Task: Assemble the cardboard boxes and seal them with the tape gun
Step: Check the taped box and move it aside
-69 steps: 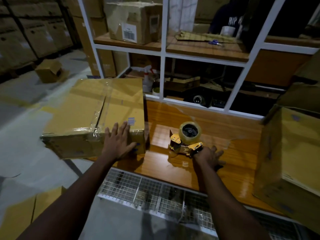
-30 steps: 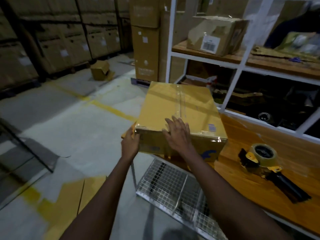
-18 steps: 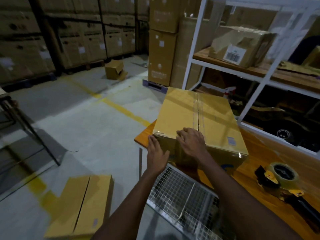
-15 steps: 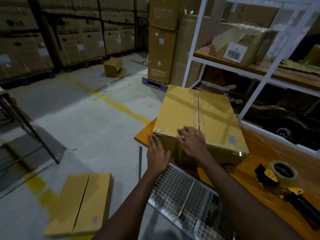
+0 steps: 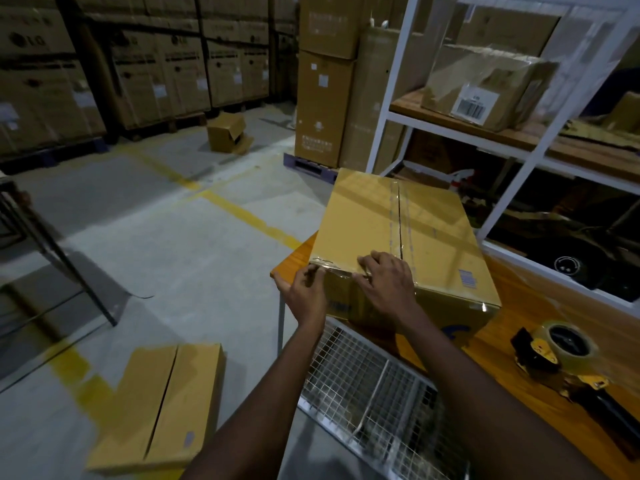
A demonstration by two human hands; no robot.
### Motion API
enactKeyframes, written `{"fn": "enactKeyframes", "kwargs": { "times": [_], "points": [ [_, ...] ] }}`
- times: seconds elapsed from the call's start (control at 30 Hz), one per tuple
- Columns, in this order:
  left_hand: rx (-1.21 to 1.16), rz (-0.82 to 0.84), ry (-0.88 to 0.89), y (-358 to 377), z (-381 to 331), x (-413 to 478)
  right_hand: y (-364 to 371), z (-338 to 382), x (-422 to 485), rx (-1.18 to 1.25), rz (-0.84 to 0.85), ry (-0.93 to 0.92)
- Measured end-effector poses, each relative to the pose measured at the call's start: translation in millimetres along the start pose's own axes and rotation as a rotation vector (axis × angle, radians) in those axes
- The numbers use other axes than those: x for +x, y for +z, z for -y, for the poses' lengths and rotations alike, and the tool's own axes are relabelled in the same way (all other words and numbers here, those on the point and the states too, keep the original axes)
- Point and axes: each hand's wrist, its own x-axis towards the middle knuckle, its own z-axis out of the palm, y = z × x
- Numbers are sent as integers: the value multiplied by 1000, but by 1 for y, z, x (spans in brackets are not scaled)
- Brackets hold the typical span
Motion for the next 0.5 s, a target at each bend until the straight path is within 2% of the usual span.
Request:
{"fn": "enactKeyframes", "kwargs": {
  "times": [0.13,0.23,0.37,0.5],
  "points": [
    [52,-49,-107,2,-18,7,0,1,0,-16,-5,-5],
    [62,-63,-120,2,-21,8,-1,2,-1,-22,-10,-3],
    [96,-63,-22,-1,-14,11,-2,2,-1,-40,-17,-13],
    [233,-66,115,-9,-11,16,-6,2,0,-81,-20,-37]
  ]
}}
